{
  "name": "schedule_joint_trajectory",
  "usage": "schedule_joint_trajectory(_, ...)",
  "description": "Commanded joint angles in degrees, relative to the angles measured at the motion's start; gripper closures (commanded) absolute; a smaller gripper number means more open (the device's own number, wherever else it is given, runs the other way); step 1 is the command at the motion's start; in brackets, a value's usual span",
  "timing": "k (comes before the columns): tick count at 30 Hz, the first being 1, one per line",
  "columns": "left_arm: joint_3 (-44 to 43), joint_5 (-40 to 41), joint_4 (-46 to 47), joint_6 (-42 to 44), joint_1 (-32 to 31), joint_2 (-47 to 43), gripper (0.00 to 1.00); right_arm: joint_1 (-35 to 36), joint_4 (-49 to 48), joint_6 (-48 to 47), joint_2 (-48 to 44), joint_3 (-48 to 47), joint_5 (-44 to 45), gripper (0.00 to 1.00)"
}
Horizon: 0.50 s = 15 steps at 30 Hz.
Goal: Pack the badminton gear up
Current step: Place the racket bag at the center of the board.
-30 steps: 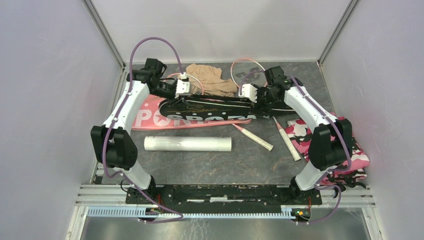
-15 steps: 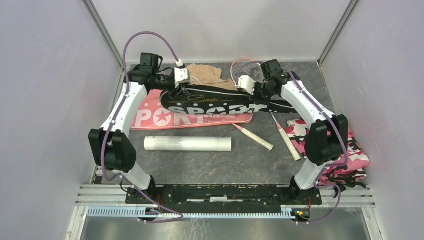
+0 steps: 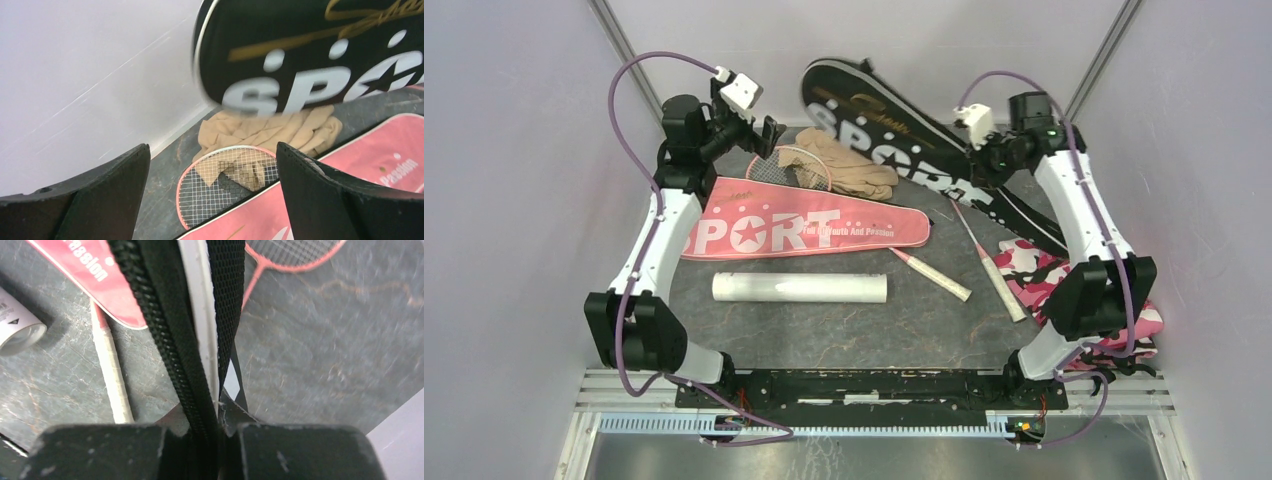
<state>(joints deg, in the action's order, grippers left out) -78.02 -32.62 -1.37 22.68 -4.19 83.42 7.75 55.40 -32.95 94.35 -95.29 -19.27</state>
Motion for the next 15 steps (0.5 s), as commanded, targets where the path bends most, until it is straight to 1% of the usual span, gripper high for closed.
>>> schedule_joint_trajectory(1,-1.44,8.74,3.56,-9.43,0.23,-2.89,0.00,-8.69,-0.25,8.69,-3.39,-1.94,-10.16,1.00)
schedule_joint_trajectory(4,-0.22,7.23,2.43,-10.24,0.22,-4.00,0.00,-13.57,1.12,9.37,-3.74,-0.21,-13.37,1.00)
schedule_joint_trajectory(8,2.89,2.09,1.94,-10.95,0.23,-5.90,0.00,-20.51,0.93,9.51,-4.56,2.99,-15.60,1.00)
schedule_joint_trajectory(11,6.18,-1.60,2.45,-12.42,0.14,-7.10,0.00,-25.41,2.75,7.24,-3.38,4.04,-16.66,1.00)
schedule_joint_trajectory(15,10.02,-4.89,2.79,-13.68,-0.02,-8.18,0.00,-30.55,6.63,2.74,0.96,3.82,-18.44,1.00)
